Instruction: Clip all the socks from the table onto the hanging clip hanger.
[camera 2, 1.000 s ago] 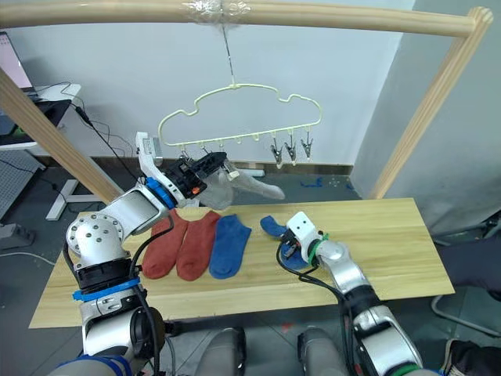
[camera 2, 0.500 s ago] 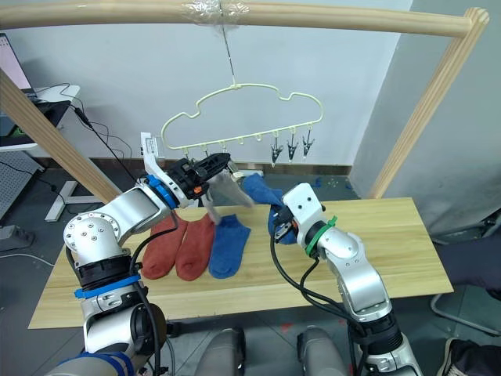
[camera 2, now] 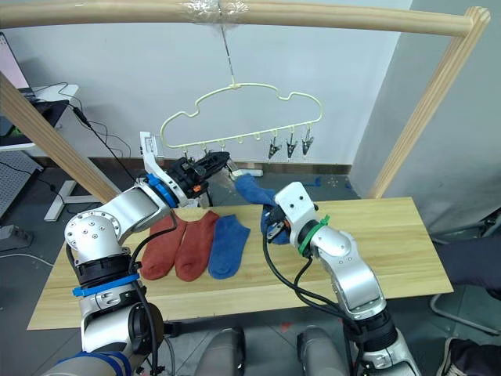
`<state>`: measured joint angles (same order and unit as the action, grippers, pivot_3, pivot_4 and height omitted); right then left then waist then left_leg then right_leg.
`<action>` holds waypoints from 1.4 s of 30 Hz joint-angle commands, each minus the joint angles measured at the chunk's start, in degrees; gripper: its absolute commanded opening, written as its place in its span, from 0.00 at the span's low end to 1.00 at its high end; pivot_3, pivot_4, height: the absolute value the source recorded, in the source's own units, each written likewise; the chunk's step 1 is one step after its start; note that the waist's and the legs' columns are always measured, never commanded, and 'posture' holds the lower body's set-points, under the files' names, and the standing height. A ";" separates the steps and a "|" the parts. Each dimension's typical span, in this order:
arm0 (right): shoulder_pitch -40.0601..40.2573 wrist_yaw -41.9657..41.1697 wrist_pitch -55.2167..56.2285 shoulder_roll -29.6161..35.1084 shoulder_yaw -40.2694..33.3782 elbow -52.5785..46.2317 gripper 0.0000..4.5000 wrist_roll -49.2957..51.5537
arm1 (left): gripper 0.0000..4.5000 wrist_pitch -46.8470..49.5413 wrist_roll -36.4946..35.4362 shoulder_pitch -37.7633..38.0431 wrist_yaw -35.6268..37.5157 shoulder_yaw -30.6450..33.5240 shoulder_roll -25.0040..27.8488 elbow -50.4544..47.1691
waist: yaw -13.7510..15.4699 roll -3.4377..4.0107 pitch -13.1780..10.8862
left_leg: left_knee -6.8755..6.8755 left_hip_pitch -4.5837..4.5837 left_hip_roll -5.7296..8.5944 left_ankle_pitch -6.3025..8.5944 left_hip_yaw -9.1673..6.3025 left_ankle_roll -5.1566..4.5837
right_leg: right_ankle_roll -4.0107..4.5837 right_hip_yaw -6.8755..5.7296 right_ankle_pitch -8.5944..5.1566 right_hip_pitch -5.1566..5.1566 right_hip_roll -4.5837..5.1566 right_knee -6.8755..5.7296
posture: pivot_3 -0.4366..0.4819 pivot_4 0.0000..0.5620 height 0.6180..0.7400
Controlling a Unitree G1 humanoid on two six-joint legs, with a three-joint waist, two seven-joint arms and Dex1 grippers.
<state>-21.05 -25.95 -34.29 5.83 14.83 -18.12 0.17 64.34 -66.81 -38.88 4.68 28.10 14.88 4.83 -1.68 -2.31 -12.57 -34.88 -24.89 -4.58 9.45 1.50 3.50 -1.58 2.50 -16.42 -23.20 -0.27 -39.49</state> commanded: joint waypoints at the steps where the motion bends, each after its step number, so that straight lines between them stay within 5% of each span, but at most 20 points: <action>1: -1.38 0.62 1.37 -0.93 0.61 -0.02 0.00 0.97 | 0.01 0.12 -1.19 0.71 0.38 -0.72 -0.21 -0.86 | 0.01 0.00 0.00 | 0.00 0.00 0.00 0.00 0.00 0.00 | 0.00 0.00 0.00 0.00 0.00 0.01 | 0.50 0.38 1.00; 29: -6.97 3.85 2.40 -5.55 0.15 5.91 0.00 2.53 | 0.01 -4.14 -0.29 2.06 2.91 -4.72 0.81 -4.20 | 0.06 0.00 -0.01 | 0.15 -0.12 -0.01 0.01 0.00 -0.01 | 0.02 -0.03 0.02 0.00 0.01 0.36 | 0.50 0.38 1.00; 30: -6.99 3.88 2.44 -5.51 0.12 5.98 0.00 2.58 | 0.17 -4.32 -0.51 2.06 2.99 -4.61 0.76 -4.14 | 0.06 0.00 -0.01 | 0.17 -0.13 -0.01 0.01 0.01 -0.01 | 0.03 -0.03 0.02 0.00 0.01 0.40 | 0.49 0.38 1.00; 42: -6.85 3.91 3.31 -6.69 -1.37 9.10 0.00 4.74 | 0.95 -3.39 1.50 6.77 5.75 -4.54 7.62 -7.80 | -0.39 0.01 -0.01 | 0.23 -0.15 -0.04 0.02 0.01 -0.01 | 0.03 -0.04 0.02 -0.03 0.00 0.46 | 0.47 0.37 1.00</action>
<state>-26.92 -22.20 -32.57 -0.26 14.46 -8.67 3.61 60.36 -65.19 -33.08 8.61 23.86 20.98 1.03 -2.07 -2.31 -12.59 -34.62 -25.04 -4.63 9.47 1.54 3.49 -1.54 2.50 -16.40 -23.26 -0.28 -39.03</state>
